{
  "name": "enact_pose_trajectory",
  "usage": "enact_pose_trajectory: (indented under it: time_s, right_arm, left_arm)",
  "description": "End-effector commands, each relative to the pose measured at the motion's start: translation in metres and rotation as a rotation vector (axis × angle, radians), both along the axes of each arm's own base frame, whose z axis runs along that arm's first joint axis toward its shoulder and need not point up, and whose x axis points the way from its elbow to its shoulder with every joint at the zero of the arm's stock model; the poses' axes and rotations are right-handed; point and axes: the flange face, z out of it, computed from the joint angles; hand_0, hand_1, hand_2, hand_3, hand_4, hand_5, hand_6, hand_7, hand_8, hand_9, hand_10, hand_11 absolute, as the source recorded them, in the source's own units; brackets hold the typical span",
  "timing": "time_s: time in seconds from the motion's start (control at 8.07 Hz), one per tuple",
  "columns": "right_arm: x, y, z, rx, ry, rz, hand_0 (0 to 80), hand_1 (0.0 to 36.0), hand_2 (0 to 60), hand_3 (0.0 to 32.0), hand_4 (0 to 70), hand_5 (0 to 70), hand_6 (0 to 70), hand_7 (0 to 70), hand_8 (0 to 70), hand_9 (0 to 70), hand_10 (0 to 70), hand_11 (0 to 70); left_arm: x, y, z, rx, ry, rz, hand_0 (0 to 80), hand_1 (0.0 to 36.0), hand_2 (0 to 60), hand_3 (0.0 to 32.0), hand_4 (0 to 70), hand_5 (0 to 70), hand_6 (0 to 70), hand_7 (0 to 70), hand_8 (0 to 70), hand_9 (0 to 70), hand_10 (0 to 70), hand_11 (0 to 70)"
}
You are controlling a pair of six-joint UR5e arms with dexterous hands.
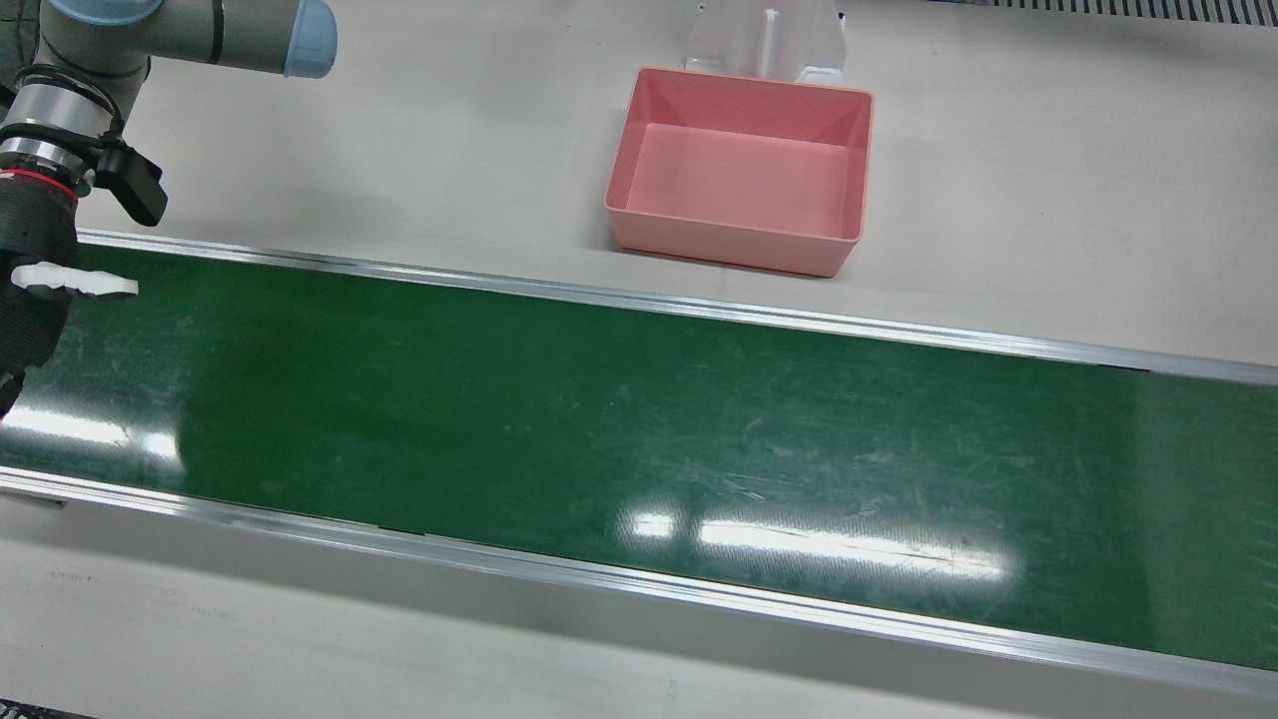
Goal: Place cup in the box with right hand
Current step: 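Lower the open right hand toward the belt as the blue cup approaches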
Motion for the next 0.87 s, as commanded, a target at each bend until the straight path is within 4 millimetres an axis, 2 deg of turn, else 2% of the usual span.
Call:
enact_pose_trajectory:
  time_s: [0.0,0.74]
  right_arm:
    - [-0.0219,0.0046,-0.0003,0.0,-0.005,-0.04,46.5,13.3,6.5,0.0,4.7,3.5,4.6,14.7,2.6,7.1,0.0,0.5]
    - [-0.0271,0.0053,0.0016,-0.003,-0.005,-0.048,46.6,13.6,7.0,0.0,3.7,3.6,4.4,13.9,2.6,7.1,0.0,0.9]
  left_arm:
    - [0.0004,0.0,0.0,0.0,0.0,0.001,0.0,0.0,0.0,0.0,0.0,0.0,0.0,0.0,0.0,0.0,0.0,0.0]
    - [-0.0004,0.0,0.0,0.0,0.0,-0.001,0.0,0.0,0.0,0.0,0.0,0.0,0.0,0.0,0.0,0.0,0.0,0.0]
